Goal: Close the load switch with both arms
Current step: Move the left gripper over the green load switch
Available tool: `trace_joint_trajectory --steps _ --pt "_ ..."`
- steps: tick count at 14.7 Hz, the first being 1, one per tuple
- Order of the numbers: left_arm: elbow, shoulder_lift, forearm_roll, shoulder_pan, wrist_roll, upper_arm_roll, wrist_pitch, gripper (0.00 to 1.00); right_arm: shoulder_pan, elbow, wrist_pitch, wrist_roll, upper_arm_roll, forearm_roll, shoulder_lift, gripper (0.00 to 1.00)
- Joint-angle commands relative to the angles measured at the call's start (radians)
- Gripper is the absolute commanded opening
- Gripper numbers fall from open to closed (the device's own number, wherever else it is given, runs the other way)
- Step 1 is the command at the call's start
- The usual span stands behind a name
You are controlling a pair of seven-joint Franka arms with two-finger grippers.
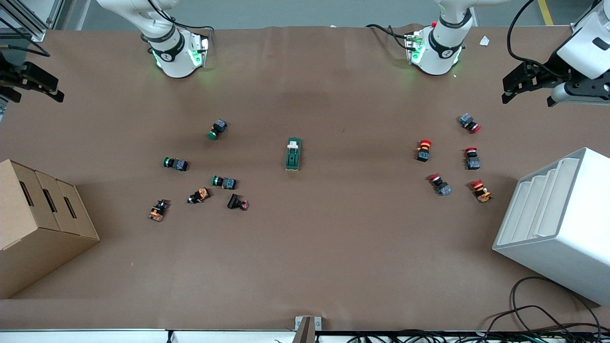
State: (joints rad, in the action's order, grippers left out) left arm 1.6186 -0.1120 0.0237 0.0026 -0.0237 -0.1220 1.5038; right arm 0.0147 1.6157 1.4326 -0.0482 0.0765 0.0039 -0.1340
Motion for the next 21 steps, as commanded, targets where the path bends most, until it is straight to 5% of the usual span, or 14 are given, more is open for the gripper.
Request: trace_joint_trajectory --steps 1,6,12,16,21 --pt "-0.011 -0.006 -0.001 0.005 0.014 -0.004 -0.028 1.00 -0.007 0.004 -0.014 -0.007 -0.007 -0.012 -0.018 1.00" --pt "-0.086 0.072 0.010 -0.013 0.008 -0.022 -0.030 1.00 -0.007 0.006 -0.009 -0.007 -0.007 -0.012 -0.016 1.00" --pt "0.004 0.158 0.009 -0.019 -0.140 -0.226 0.122 1.00 -0.009 0.012 -0.004 -0.007 -0.009 -0.012 -0.016 1.00" --pt "0.122 0.218 -0.132 -0.096 -0.481 -0.393 0.305 1.00 -0.009 0.007 -0.006 -0.007 -0.007 -0.013 -0.015 1.00" --pt "0.126 0.411 -0.316 -0.353 -1.019 -0.410 0.446 1.00 -0.015 -0.005 -0.004 -0.002 -0.006 -0.013 -0.004 1.00"
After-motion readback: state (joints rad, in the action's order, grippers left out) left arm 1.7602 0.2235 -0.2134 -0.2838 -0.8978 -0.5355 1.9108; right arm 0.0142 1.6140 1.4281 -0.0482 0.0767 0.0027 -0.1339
